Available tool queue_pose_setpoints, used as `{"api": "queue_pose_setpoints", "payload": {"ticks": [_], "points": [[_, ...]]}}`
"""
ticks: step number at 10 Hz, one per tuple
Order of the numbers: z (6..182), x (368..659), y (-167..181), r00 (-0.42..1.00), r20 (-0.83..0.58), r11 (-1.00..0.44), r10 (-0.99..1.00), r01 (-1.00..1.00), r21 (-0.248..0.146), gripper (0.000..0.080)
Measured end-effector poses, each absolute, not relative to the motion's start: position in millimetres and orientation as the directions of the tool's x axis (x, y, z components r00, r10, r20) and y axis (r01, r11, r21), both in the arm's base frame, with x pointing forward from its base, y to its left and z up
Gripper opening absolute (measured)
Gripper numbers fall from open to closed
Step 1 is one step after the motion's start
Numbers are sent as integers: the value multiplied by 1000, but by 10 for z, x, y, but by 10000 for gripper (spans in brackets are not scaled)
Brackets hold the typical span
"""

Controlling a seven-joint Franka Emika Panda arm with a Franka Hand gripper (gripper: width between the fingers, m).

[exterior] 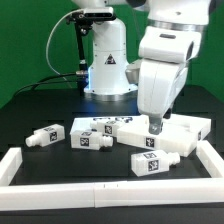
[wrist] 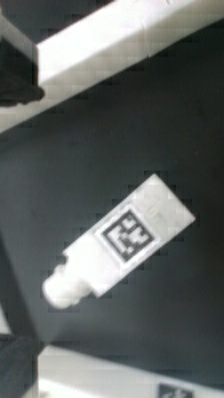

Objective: Assemble one leg

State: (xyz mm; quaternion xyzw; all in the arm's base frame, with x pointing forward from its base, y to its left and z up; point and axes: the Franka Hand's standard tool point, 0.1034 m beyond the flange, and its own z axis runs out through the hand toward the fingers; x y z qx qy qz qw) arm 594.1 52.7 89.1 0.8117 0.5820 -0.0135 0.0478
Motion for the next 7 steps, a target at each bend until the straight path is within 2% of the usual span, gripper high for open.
{"api": "queue_pose_setpoints", "payload": {"ticks": [1, 4, 5, 6, 7], "points": [[884, 5879, 518, 366, -92, -364, 926, 930, 42, 650], [868, 5888, 511, 333, -91, -330, 938, 943, 46, 650], [781, 5828, 485, 205, -85, -201, 975, 978, 52, 650], [695, 5733, 448, 112, -88, -109, 990, 993, 39, 650], [654, 5726, 443, -5, -76, 10, 997, 998, 57, 650]]}}
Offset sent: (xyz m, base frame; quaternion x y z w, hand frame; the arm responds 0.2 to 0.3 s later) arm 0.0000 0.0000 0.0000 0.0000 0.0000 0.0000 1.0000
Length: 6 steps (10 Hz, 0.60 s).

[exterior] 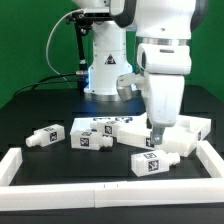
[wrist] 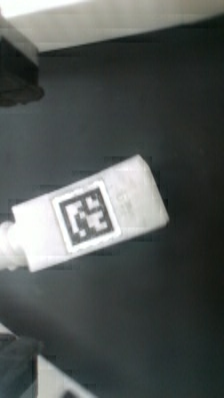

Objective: Assemble one leg

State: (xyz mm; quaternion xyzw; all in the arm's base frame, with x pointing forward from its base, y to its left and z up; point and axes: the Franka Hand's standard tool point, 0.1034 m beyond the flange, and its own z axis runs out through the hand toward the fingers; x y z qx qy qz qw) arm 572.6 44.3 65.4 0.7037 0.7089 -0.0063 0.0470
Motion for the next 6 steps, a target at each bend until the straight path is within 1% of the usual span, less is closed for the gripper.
{"api": "queue_pose_setpoints", "payload": {"ticks": [1, 3, 5, 6], "points": [[656, 5719, 444, 33, -75, -29, 997, 998, 53, 650], [621, 5709, 442, 30, -75, -27, 997, 999, 47, 650], [375, 5698, 440, 17, -71, -15, 997, 1000, 18, 650], [218, 5700, 439, 17, -68, -17, 998, 1000, 2, 650]]}}
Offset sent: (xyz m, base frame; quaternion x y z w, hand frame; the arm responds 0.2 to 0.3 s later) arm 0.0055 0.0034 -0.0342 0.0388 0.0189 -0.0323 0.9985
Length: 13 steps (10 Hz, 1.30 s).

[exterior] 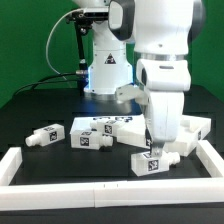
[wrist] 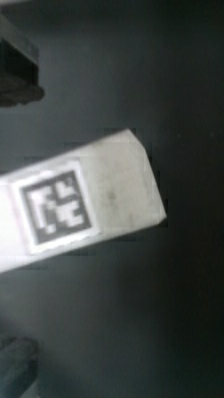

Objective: Assemble one leg

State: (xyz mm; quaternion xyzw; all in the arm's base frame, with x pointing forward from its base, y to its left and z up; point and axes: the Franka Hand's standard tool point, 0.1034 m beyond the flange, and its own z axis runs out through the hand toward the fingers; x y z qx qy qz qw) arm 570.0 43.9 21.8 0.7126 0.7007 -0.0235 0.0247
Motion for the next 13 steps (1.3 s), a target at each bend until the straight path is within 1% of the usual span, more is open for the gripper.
{"api": "queue_pose_setpoints", "payload": {"ticks": [1, 2, 3, 4, 5, 6, 7, 9, 10, 11, 12, 13], "points": [[121, 5739, 397, 11, -64, -11, 998, 1000, -2, 650], [109, 5752, 369, 13, -63, -13, 998, 1000, 0, 650], [113, 5753, 381, 12, -63, -12, 998, 1000, 1, 620], [107, 5750, 379, 12, -63, -12, 998, 1000, 0, 620], [107, 5749, 379, 12, -63, -12, 998, 1000, 0, 441], [106, 5749, 379, 12, -63, -12, 998, 1000, 0, 441], [105, 5748, 379, 12, -63, -12, 998, 1000, 0, 278], [119, 5749, 342, 21, -62, -21, 998, 1000, 2, 280], [209, 5722, 134, 51, -72, -51, 996, 999, 7, 280], [298, 5676, -123, 73, -87, -73, 994, 997, 4, 280], [346, 5628, -320, 78, -94, -78, 992, 997, 3, 280], [370, 5560, -572, 45, -99, -46, 994, 999, -8, 280]]}}
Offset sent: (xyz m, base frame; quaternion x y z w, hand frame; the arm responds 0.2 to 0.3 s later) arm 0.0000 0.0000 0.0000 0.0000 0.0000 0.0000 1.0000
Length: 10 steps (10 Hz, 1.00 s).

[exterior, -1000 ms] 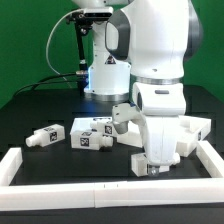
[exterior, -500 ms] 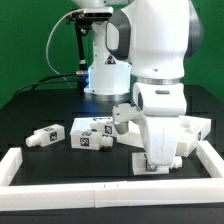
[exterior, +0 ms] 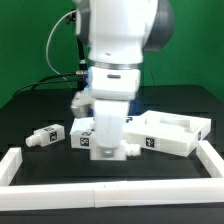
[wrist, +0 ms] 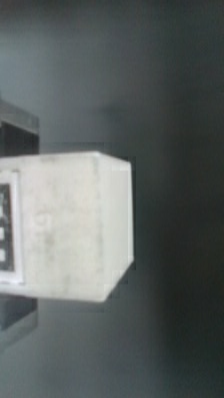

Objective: Assemble one leg

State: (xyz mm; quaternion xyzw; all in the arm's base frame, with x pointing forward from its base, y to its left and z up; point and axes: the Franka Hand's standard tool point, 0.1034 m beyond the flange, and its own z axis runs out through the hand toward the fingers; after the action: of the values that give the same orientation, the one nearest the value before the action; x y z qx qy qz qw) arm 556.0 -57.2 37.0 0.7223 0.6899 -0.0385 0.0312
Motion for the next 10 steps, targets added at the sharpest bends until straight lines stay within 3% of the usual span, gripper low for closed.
{"api": "queue_pose_setpoints", "payload": {"ticks": [2, 6, 8, 10], "points": [[351, 5535, -978, 64, -105, -66, 992, 998, -13, 281], [315, 5525, -951, 57, -103, -59, 993, 998, -19, 281], [143, 5428, -1171, 53, -107, -59, 993, 997, -51, 281], [92, 5373, -1291, 60, -105, -67, 993, 996, -63, 281]]}}
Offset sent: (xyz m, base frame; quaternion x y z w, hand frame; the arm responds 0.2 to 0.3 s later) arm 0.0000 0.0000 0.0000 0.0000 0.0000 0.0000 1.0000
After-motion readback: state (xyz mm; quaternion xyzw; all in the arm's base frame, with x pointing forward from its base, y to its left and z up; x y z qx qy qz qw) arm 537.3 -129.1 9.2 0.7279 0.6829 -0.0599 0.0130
